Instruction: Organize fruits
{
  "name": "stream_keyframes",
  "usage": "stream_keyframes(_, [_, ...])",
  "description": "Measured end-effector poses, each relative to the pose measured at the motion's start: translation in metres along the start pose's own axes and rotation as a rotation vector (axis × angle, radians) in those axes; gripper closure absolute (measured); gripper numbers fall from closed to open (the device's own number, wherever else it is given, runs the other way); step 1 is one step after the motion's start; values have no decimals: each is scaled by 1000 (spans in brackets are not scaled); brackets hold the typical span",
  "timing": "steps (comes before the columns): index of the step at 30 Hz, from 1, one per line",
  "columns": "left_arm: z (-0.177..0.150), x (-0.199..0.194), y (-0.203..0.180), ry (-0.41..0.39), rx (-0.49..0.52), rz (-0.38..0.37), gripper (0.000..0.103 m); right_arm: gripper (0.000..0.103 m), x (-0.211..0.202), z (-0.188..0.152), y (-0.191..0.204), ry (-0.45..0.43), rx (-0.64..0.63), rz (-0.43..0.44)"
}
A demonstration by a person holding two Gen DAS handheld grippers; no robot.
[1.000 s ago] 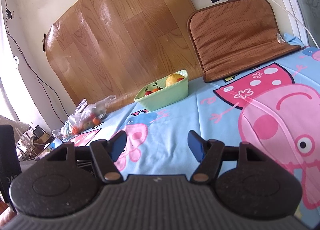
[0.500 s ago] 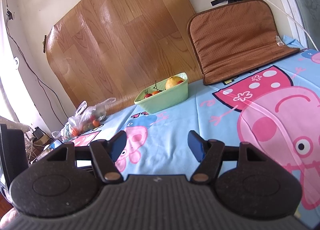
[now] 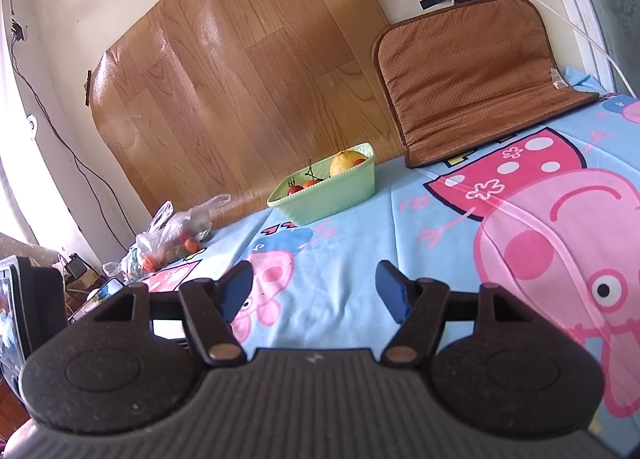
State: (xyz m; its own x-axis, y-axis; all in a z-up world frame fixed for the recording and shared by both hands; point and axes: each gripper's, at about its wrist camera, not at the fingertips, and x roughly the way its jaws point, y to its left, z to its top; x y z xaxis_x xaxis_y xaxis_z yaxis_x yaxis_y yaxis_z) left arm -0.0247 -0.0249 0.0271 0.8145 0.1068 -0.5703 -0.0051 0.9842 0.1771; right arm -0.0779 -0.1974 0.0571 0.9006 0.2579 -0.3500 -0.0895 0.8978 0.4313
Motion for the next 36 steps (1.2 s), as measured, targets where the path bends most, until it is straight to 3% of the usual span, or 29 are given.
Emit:
stream_keyframes(17, [6, -10, -3, -35, 5, -18, 0, 33, -4, 3, 0, -27, -6, -2])
stream_keyframes(26, [11, -26, -4, -134, 12, 16, 0, 33, -9, 4, 3, -67, -40, -3])
stream_keyframes(36, [13, -33, -6, -144, 17, 10, 0, 32, -15, 6, 7, -86, -38, 21])
